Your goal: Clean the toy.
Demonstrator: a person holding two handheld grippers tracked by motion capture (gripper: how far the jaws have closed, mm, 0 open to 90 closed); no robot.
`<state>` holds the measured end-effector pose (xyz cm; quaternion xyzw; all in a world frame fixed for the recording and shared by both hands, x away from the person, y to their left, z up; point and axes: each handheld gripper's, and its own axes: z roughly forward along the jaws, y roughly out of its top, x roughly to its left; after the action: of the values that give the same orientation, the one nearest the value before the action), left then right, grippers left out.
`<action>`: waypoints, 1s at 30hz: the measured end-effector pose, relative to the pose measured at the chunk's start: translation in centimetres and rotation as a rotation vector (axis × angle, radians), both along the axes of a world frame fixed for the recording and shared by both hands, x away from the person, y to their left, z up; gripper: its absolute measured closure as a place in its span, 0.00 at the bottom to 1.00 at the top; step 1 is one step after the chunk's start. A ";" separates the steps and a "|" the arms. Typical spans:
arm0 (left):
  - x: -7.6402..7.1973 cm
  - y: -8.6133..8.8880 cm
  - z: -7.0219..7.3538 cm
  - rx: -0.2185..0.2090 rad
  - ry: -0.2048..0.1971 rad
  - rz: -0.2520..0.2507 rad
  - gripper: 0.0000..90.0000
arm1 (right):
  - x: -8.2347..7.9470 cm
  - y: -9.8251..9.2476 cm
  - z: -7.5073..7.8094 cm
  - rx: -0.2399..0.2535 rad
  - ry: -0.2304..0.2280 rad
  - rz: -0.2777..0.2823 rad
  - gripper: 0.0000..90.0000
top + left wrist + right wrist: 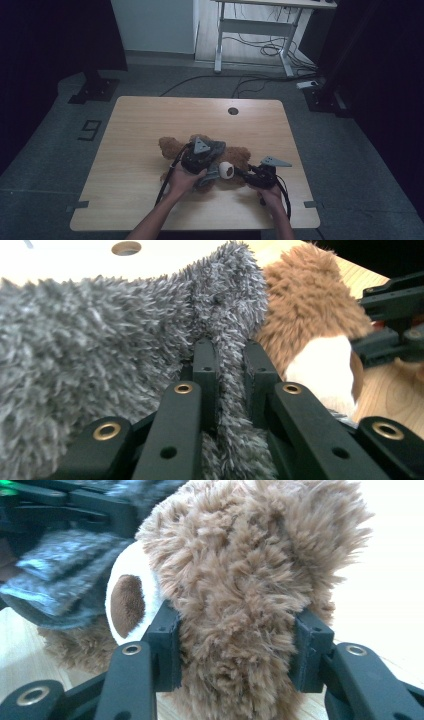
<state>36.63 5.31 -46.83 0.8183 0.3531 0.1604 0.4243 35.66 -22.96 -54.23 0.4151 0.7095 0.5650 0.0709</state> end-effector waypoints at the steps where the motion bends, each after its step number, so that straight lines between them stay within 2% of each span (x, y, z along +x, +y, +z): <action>1: -0.1 0.9 0.0 -0.021 0.006 0.009 0.89 | 0.1 -0.1 0.0 0.005 0.004 0.004 0.55; 2: -0.1 1.3 0.0 -0.033 0.010 0.013 0.89 | 0.1 -0.1 0.0 0.005 0.004 0.004 0.55; 3: -0.2 2.5 0.0 -0.045 0.009 0.028 0.89 | 0.1 -0.1 0.0 0.009 0.005 0.002 0.55; 4: -0.2 2.5 0.0 -0.045 0.009 0.028 0.89 | 0.1 -0.1 0.0 0.009 0.005 0.002 0.55; 5: -0.4 3.7 0.0 -0.053 0.002 0.044 0.89 | 0.1 -0.1 0.0 0.010 0.006 0.002 0.55; 8: -0.9 5.6 -0.5 -0.066 -0.011 0.077 0.89 | 0.1 -0.1 0.0 0.007 0.006 0.002 0.55; 9: -0.9 5.6 -0.5 -0.066 -0.011 0.077 0.89 | 0.1 -0.1 0.0 0.007 0.006 0.002 0.55; 10: -1.0 6.3 -0.7 -0.074 -0.009 0.088 0.89 | 0.1 -0.1 0.0 0.010 0.005 0.001 0.55; 11: -1.1 7.0 -1.0 -0.076 -0.004 0.100 0.89 | 0.1 -0.1 0.0 0.009 0.006 0.002 0.55; 12: -1.2 8.2 -1.5 -0.071 0.010 0.133 0.89 | 0.1 -0.1 -0.1 0.014 0.005 -0.001 0.55; 14: -1.1 9.4 -2.0 -0.046 0.034 0.158 0.89 | 0.1 -0.1 -0.1 0.016 0.005 -0.003 0.55; 15: -1.0 9.8 -2.4 -0.047 0.051 0.167 0.89 | 0.1 -0.1 -0.1 0.018 0.007 -0.004 0.55; 16: -1.0 9.8 -2.4 -0.047 0.051 0.167 0.89 | 0.1 -0.1 -0.1 0.018 0.007 -0.004 0.55; 17: -0.7 10.5 -3.1 -0.056 0.089 0.179 0.89 | 0.1 -0.1 -0.1 0.019 0.008 -0.005 0.55; 24: -0.2 11.5 -3.7 -0.032 0.140 0.219 0.88 | 0.1 -0.1 -0.1 0.022 0.010 -0.007 0.55; 25: -0.1 11.8 -3.9 -0.042 0.156 0.224 0.88 | 0.1 -0.1 -0.1 0.022 0.010 -0.007 0.55; 26: 0.0 12.3 -4.1 -0.078 0.174 0.218 0.88 | 0.1 -0.1 -0.2 0.022 0.009 -0.006 0.55; 29: 0.0 12.1 -4.0 -0.100 0.172 0.204 0.88 | 0.1 -0.1 -0.2 0.025 0.011 -0.008 0.55; 30: 0.1 11.3 -3.7 -0.120 0.174 0.180 0.88 | 0.1 -0.1 -0.2 0.025 0.012 -0.010 0.56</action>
<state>36.75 16.64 -50.51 0.7672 0.4694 0.1049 0.4244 35.75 -23.08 -54.40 0.4230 0.7009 0.5707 0.0642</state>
